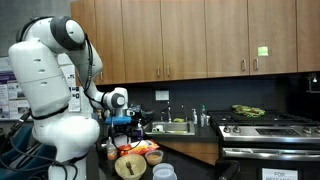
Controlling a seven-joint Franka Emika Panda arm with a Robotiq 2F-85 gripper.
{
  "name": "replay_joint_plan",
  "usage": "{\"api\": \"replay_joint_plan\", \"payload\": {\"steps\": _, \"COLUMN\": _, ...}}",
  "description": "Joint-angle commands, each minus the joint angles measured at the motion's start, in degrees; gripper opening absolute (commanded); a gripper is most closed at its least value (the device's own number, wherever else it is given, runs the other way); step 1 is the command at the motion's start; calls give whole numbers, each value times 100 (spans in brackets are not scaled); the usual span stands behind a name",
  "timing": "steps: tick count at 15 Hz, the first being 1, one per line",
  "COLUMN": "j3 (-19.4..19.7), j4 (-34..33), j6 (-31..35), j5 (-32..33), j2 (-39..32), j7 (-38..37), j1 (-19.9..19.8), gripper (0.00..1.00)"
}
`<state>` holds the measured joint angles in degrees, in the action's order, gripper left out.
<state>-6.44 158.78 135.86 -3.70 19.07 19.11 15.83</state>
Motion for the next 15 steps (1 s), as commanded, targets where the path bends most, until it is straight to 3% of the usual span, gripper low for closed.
{"api": "replay_joint_plan", "payload": {"steps": 1, "j3": -173, "j4": 36, "j6": 174, "j5": -54, "j2": -11, "j7": -144, "j1": 156, "gripper": 100}}
{"api": "replay_joint_plan", "payload": {"steps": 8, "j3": -478, "j4": -2, "j6": 572, "j5": 110, "j2": -325, "j7": -408, "j1": 214, "gripper": 100}}
{"api": "replay_joint_plan", "payload": {"steps": 15, "j3": -581, "j4": 7, "j6": 899, "j5": 815, "j2": -551, "j7": -1279, "j1": -144, "gripper": 100}}
